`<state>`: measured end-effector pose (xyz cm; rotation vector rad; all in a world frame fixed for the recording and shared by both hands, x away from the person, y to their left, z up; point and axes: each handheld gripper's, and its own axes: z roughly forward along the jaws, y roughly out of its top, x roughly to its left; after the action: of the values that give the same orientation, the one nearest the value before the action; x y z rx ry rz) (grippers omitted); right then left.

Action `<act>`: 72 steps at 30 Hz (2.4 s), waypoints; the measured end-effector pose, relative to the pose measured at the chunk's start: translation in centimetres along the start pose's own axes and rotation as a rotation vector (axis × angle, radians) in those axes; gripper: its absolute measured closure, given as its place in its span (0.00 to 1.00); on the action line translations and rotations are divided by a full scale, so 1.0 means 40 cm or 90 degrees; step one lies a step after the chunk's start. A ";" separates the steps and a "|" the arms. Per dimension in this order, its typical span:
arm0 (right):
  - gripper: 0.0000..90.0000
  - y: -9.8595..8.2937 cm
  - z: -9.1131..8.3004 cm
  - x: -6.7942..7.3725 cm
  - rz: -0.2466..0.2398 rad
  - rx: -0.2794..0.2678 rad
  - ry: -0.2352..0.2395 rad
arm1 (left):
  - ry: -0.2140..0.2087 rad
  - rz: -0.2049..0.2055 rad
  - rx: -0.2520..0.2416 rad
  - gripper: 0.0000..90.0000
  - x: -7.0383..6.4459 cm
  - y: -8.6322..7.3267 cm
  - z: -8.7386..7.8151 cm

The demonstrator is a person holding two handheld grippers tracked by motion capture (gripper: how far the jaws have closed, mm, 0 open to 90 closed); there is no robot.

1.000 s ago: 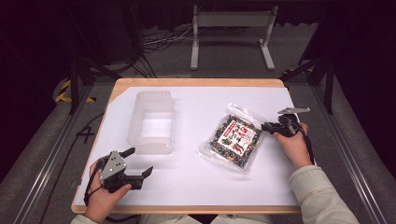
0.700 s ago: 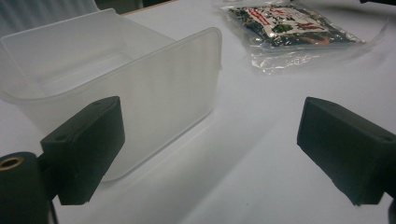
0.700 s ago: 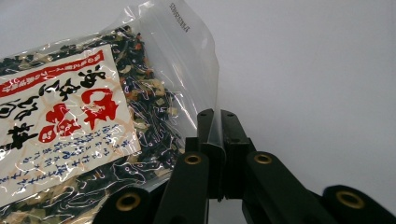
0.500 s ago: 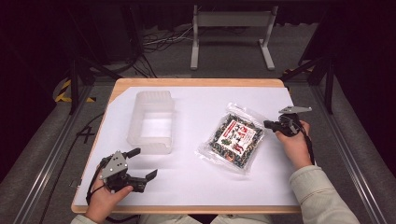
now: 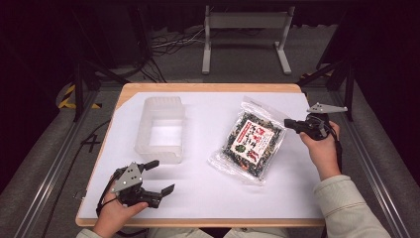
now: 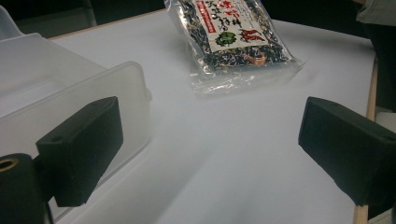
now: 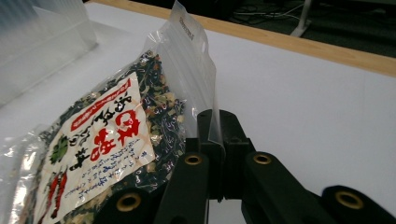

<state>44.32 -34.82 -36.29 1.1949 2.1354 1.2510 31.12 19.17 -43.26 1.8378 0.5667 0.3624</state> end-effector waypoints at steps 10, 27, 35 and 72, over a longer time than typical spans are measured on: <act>1.00 0.068 -0.083 0.048 -0.022 -0.051 0.032 | -0.031 -0.055 0.023 0.16 0.004 0.015 0.002; 1.00 0.167 -0.221 0.173 -0.127 -0.125 0.086 | 0.017 0.013 0.043 0.18 0.001 0.044 0.012; 1.00 0.192 -0.265 0.219 -0.161 -0.150 0.116 | 0.024 -0.019 0.024 0.18 0.008 0.068 0.023; 1.00 0.249 -0.300 0.405 -0.261 -0.199 0.256 | -0.077 0.022 -0.097 0.23 -0.056 0.283 0.133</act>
<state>31.84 -25.25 -20.20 0.3705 2.1849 1.6432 34.23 10.77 -34.26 1.7116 0.4122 0.3066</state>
